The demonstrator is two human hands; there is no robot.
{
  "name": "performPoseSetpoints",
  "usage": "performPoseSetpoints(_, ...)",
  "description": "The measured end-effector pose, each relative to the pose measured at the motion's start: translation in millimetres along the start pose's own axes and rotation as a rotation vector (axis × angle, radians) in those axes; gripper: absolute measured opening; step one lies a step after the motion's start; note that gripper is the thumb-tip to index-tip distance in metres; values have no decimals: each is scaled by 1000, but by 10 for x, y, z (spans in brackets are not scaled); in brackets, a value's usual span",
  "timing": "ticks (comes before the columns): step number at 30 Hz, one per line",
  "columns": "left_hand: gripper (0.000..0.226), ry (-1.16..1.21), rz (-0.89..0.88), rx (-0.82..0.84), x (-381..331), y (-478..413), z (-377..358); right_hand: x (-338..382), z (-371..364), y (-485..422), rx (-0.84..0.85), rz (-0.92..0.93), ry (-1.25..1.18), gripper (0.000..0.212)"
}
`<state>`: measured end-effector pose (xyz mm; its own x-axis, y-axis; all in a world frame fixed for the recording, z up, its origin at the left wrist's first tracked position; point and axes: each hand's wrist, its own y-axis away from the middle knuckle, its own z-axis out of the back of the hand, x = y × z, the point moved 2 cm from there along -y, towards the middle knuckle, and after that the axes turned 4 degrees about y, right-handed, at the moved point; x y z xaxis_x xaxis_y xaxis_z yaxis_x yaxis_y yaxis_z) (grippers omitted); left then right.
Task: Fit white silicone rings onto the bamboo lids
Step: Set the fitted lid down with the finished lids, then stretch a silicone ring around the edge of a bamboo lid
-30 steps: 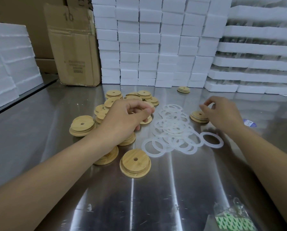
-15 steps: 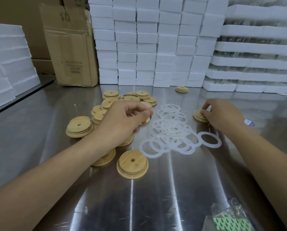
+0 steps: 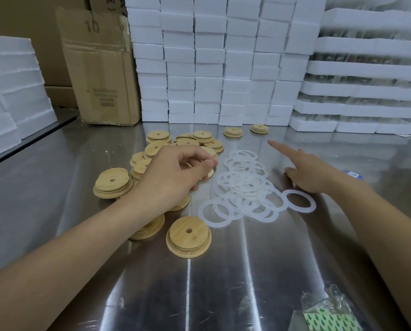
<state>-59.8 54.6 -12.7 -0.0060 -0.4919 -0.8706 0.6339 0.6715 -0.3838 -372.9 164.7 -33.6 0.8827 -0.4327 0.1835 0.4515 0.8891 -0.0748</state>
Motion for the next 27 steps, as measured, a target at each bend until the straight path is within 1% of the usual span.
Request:
performPoseSetpoints(2, 15, -14, -18, 0, 6, -12, 16, -20, 3, -4, -13, 4, -20, 78)
performPoseSetpoints(4, 17, -101, -57, -25, 28, -23, 55, -33, -22, -20, -24, 5, -39, 71)
performPoseSetpoints(5, 15, -190, -86, -42, 42, -27, 83, -27, -43, -29, -21, 3, -44, 68)
performPoseSetpoints(7, 10, -452, -146, -50, 63, -27, 144, 0, -76, -36, -16, 7, -35, 65)
performPoseSetpoints(8, 13, -594, -163, -30, 75, -31, 169, 10, -89, -38, -17, 7, -20, 64)
performPoseSetpoints(10, 31, -785, -131, 60, 113, -44, 215, 26, -102, -44, -23, 10, 14, 62)
performPoseSetpoints(12, 49, -865, -57, 173, 164, -45, 238, 33, -107, -56, -30, 2, 35, 61)
performPoseSetpoints(14, 55, -910, -44, 225, 209, -36, 231, 48, -115, -65, -39, -9, 45, 60)
performPoseSetpoints(18, 42, -858, -45, 180, 218, -41, 227, 115, -157, -90, -50, -14, 89, 62)
performPoseSetpoints(21, 38, -868, -46, 166, 229, -51, 234, 133, -163, -84, -59, -14, 86, 62)
performPoseSetpoints(24, 37, -826, -18, 95, 236, -56, 241, 143, -159, -83, -67, -25, 59, 58)
performPoseSetpoints(27, 38, -843, -11, 51, 263, -67, 248, 152, -155, -85, -92, -33, 56, 47)
